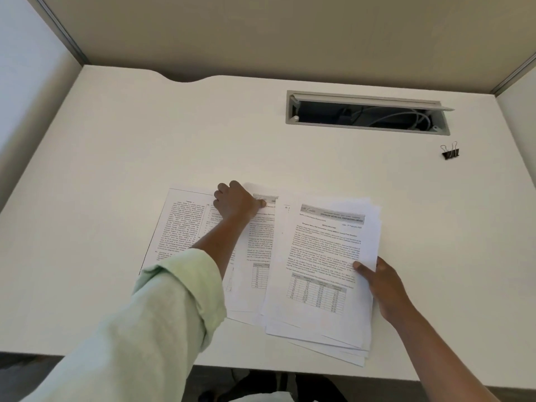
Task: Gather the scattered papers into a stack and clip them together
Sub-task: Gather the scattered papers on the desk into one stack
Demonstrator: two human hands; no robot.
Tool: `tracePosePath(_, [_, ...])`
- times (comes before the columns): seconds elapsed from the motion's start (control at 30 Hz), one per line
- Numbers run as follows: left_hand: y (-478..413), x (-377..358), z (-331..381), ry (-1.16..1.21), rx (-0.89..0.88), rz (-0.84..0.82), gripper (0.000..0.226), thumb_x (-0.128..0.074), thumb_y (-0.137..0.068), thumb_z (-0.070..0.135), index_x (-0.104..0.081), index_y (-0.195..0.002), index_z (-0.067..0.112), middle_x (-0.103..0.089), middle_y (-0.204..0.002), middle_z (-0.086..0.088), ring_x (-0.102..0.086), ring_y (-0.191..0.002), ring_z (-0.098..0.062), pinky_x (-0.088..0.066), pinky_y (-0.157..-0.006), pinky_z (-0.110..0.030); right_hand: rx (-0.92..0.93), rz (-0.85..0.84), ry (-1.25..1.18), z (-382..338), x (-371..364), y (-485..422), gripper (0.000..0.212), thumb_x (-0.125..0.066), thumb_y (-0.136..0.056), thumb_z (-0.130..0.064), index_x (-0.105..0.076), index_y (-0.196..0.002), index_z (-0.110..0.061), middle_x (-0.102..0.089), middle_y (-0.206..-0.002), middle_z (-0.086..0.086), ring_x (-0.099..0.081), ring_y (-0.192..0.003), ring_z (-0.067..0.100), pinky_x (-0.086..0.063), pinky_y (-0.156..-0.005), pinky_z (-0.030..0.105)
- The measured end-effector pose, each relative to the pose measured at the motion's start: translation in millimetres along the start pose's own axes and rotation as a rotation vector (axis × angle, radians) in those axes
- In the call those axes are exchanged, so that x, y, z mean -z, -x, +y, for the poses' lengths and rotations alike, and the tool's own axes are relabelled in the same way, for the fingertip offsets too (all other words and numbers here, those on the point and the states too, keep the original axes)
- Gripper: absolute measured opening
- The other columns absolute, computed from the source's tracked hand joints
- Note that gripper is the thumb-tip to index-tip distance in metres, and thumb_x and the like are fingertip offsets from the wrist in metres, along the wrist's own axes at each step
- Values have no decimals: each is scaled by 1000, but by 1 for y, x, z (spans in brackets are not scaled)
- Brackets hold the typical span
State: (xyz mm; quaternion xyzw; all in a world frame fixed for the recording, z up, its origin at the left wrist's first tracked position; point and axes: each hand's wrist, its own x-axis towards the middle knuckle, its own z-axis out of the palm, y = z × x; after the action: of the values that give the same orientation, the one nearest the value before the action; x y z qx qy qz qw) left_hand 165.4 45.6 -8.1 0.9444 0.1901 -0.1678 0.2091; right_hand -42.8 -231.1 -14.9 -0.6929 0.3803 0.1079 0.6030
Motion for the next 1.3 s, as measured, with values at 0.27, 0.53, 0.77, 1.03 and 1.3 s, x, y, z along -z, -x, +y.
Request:
tracePosePath(0.27, [12,25,-29,622,-115,-463,34,-80,-87,14,-70,-120,10,-77,-107,-3,-75,-98,-26,-60,-79,-36,-16,-3,-5,-2,-3,2,25,-67,-98,-15,-67,-122,-24,-74,-108,-11,-71,-99,15,-54,-78,31])
tracePosePath(0.53, [32,68,-42,585,-181,-211,24,-74,-90,14,-75,-113,21,-79,-102,-3,-76,-89,-23,-62,-89,-49,23,10,-20,-5,-15,-1,24,-65,-99,-17,-68,-119,-29,-74,-107,-13,-71,-103,17,-55,-95,42])
tracePosePath(0.77, [60,185,-8,699,-524,-27,24,-73,-86,14,-77,-88,37,-81,-90,9,-76,-86,-19,-63,-86,-49,60,32,9,-21,-34,5,24,-62,-100,-17,-68,-101,-39,-74,-104,-16,-72,-103,20,-56,-98,46])
tracePosePath(1.03, [89,224,35,1023,-637,-480,36,-65,-90,-8,-65,-126,-4,-74,-122,-20,-74,-107,-37,-62,-90,-44,36,-96,-189,-43,-47,16,8,-76,-85,-19,-71,-85,-26,-75,-70,-16,-73,-74,11,-59,-71,27])
tracePosePath(1.3, [45,89,23,729,-244,-446,34,-68,-89,-4,-70,-121,6,-76,-112,-17,-75,-95,-34,-59,-92,-57,-82,-210,-485,-46,-43,17,25,-61,-101,-25,-67,-118,-8,-81,-82,-7,-77,-74,12,-63,-62,27])
